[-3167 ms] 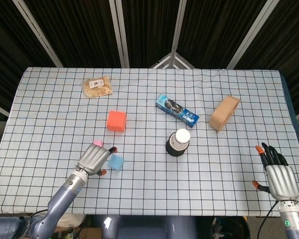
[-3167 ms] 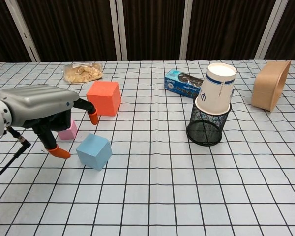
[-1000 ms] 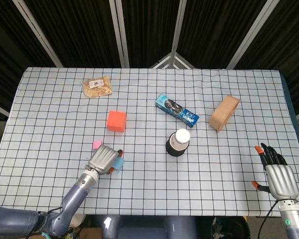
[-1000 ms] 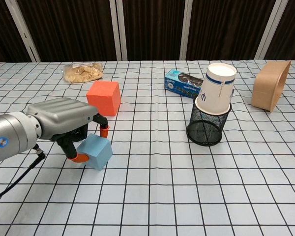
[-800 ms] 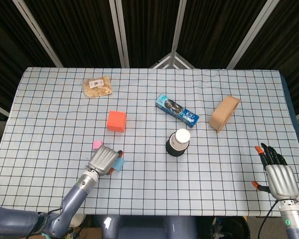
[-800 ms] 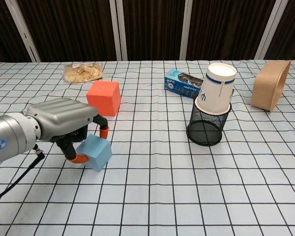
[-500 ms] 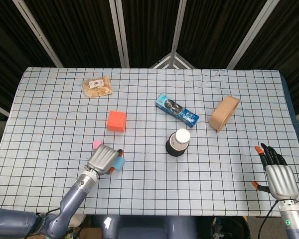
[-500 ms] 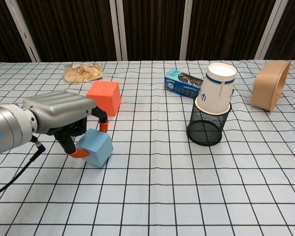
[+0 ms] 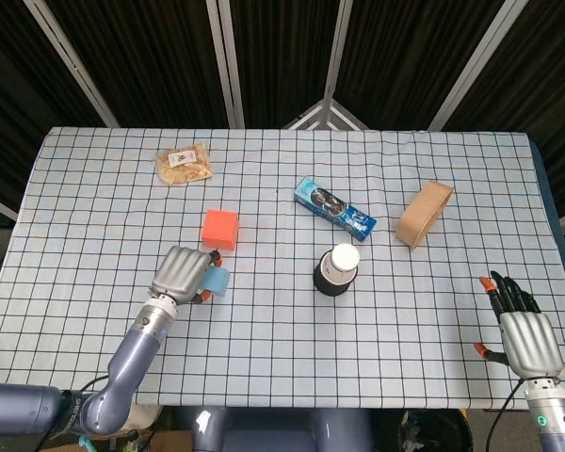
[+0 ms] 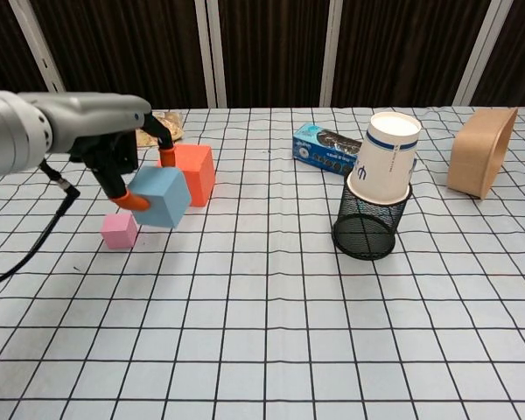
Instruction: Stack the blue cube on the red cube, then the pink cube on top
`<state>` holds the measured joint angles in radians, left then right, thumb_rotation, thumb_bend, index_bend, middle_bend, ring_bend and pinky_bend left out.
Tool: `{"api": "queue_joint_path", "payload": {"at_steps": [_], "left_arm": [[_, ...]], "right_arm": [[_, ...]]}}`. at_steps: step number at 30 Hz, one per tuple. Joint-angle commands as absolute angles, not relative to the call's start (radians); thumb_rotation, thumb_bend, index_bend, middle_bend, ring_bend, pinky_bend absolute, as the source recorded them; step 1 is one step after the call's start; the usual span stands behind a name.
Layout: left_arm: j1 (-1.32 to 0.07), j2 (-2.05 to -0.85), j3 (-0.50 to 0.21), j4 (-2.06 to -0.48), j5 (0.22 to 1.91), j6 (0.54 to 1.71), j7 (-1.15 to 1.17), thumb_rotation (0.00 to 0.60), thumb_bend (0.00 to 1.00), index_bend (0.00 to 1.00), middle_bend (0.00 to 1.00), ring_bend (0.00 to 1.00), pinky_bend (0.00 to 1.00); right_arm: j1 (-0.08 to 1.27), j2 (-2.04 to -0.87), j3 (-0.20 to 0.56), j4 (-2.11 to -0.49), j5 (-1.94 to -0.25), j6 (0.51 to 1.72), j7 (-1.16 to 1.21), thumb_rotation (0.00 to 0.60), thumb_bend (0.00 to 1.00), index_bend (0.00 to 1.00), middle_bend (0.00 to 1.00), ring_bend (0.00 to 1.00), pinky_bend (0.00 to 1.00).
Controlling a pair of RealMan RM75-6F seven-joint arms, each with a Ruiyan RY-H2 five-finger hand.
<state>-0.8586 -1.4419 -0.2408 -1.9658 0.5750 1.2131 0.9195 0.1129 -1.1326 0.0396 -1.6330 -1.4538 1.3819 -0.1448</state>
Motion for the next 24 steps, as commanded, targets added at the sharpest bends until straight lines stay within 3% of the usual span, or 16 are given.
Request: {"api": "queue_joint_path", "payload": {"at_steps": [1,6,14,24], "left_arm": [[-0.944,-1.406,-0.326,-1.965,0.444,1.292,1.018,0.600,0.31,0.42,0.96,0.83,0.85],[-1.007,-1.429,-0.347,-1.917,0.387,1.365,1.097,0.600,0.31,0.43,0.96,0.83,0.85],[-1.069,-1.472,-0.373,-1.790,0.330,1.355,1.114,0.600,0.31,0.44,0.96,0.83,0.85],[-1.113,-1.500,-0.383,-1.646,0.278,1.202,1.065,0.600,0.31,0.44,0.95,0.82,0.85]], "right_arm": [[0.113,-1.133,0.040,-1.633,-1.452,1.382,-0.146,0.600,0.11,0.00,0.00,0.00,0.17],[0.116,-1.137,0.041,-1.630,-1.450,1.377,-0.152,0.600,0.11,0.00,0.00,0.00,0.17],[0.118,-1.143,0.042,-1.628,-1.441,1.371,-0.166,0.600,0.11,0.00,0.00,0.00,0.17],[0.126,-1.153,0.052,-1.620,-1.406,1.351,-0.189,0.600,0.11,0.00,0.00,0.00,0.17]]}}
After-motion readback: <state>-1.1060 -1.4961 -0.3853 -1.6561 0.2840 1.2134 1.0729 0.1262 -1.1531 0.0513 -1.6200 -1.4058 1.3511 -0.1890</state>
